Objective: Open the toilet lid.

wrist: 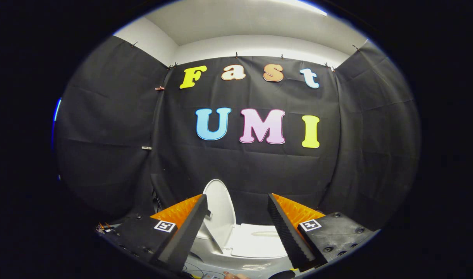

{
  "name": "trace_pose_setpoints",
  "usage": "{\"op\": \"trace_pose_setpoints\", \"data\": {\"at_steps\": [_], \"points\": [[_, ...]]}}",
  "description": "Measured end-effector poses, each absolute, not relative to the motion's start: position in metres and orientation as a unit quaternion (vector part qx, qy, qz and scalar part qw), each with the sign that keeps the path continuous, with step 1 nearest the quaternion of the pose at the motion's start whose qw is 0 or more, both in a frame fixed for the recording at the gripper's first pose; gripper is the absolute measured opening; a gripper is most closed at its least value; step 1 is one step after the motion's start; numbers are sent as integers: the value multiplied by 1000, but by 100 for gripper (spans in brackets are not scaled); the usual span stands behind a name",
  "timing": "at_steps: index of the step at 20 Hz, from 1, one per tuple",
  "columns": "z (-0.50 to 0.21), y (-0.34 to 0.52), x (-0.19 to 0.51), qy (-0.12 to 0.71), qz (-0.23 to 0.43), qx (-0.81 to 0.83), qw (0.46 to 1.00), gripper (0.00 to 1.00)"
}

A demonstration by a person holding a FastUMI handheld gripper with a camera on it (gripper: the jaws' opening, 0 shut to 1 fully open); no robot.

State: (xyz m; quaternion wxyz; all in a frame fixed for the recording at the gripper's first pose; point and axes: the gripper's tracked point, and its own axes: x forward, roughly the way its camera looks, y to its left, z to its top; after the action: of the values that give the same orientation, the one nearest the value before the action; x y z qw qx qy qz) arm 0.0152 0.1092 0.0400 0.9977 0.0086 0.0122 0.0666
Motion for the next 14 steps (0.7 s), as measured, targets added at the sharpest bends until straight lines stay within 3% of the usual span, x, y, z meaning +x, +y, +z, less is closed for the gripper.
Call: {"op": "trace_pose_setpoints", "data": {"at_steps": [14], "points": [[35,114,19,18,74,14,997,100]]}}
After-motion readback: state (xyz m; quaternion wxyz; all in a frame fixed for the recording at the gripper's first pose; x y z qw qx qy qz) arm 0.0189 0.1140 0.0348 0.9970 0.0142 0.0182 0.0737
